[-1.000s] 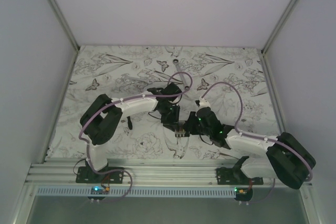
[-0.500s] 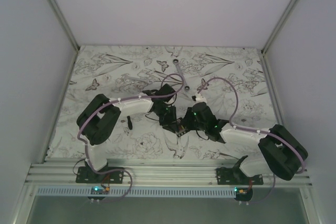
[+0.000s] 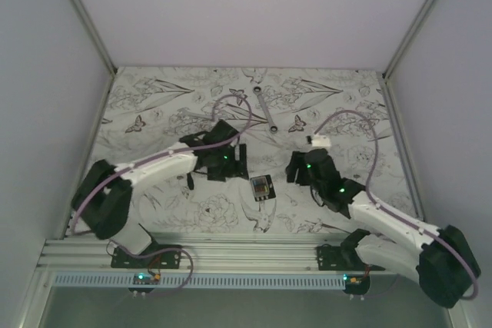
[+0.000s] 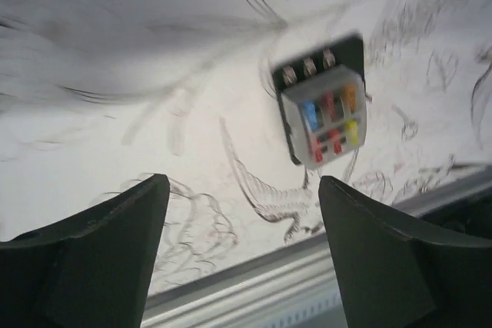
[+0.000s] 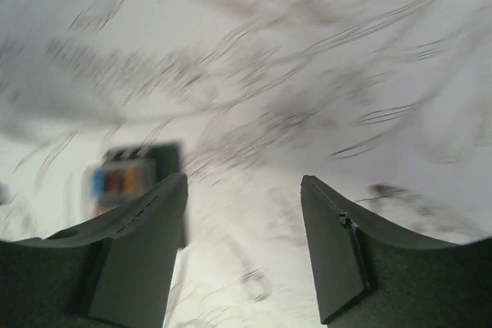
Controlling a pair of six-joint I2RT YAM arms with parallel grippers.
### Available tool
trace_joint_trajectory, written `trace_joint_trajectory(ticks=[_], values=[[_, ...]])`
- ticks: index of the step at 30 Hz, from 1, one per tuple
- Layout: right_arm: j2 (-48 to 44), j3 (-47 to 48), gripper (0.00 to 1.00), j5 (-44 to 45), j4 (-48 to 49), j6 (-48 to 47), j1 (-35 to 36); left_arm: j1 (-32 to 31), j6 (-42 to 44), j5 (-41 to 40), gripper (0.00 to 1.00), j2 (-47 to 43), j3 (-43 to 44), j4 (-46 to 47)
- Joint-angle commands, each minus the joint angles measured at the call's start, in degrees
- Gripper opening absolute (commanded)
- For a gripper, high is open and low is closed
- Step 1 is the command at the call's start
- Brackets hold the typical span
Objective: Snap on the fuse box
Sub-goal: Close the fuse box cover on the fuse box base, then reset both arms
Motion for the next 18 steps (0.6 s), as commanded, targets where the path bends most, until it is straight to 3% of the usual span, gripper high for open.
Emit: trace_joint_trajectory(ticks=[1, 5, 9, 11, 18], values=[[-5.72, 2.66, 0.72, 12.81, -1.62, -6.96, -7.61, 6.79, 5.22, -11.18, 0.85, -9.08, -2.91, -2.95], [-7.61, 1.23, 0.99, 20.83, 5.06, -13.88, -14.61, 13.51, 8.15, -22.92, 0.99, -18.08, -7.27, -3.11], [-4.63, -4.35, 0.99, 19.4, 21.67, -19.24, -22.97, 20.22, 10.53, -37.04, 1.0, -25.4, -11.56, -1.57], [-2.22, -7.94, 0.99, 18.41, 31.21, -21.4, -25.53, 23.64, 12.95, -41.03, 1.0, -27.3, -15.08, 3.65], [9.84, -18.17, 0.99, 12.45, 62.04, -23.91, -31.53, 34.92, 21.48, -45.58, 1.0, -23.68, -26.07, 25.8]])
